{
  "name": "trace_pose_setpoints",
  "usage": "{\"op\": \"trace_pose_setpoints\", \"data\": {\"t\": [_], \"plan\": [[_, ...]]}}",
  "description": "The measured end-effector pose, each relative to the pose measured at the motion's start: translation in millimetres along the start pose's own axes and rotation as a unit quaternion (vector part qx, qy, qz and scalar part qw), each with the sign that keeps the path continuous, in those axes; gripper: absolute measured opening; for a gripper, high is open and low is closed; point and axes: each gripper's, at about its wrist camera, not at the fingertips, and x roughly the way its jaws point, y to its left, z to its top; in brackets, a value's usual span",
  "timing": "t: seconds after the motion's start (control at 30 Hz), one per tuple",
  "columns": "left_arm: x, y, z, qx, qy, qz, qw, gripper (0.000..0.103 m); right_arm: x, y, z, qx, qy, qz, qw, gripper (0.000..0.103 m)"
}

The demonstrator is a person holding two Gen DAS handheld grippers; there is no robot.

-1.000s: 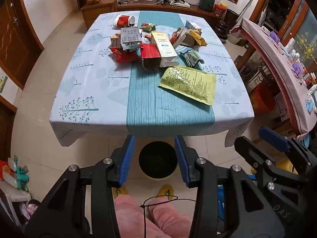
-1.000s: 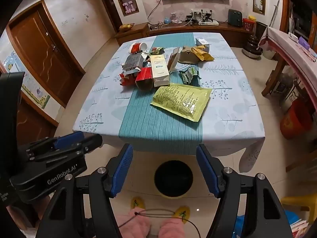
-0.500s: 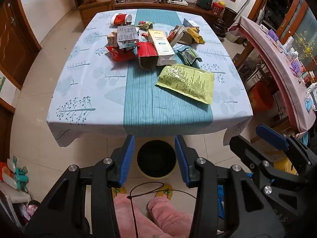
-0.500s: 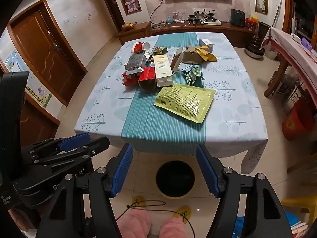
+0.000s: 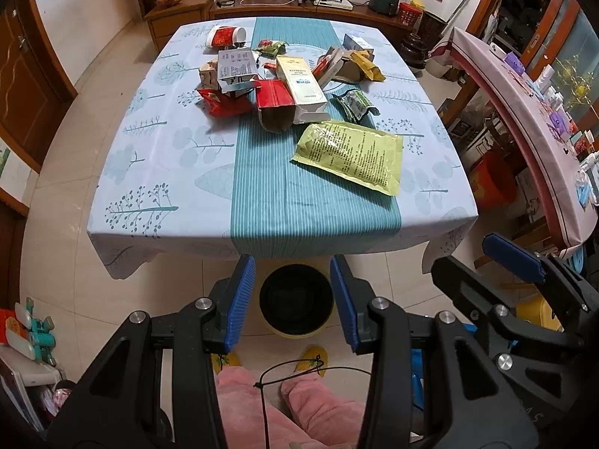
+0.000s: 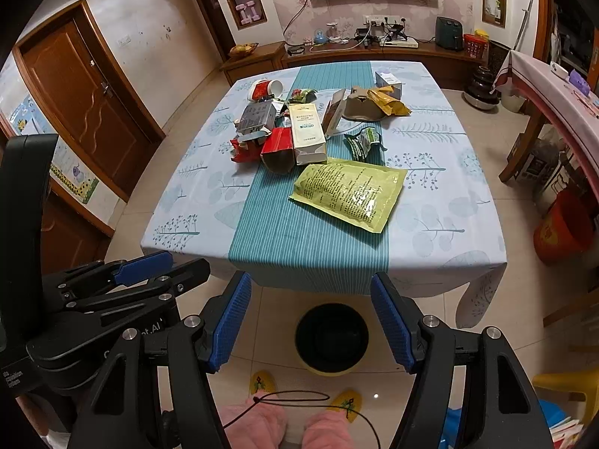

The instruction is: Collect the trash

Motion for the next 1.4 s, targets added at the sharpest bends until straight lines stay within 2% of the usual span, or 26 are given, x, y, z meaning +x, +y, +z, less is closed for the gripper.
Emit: {"op": "trace_pose_setpoints", "data": {"t": [1.4], "plan": [[-15.1, 2.1, -4.9, -0.005, -0.008, 0.003, 0.9999, 0.038, -5.6, -0.5, -7.0, -0.009, -0.006, 0.011, 1.000, 0.068]]}}
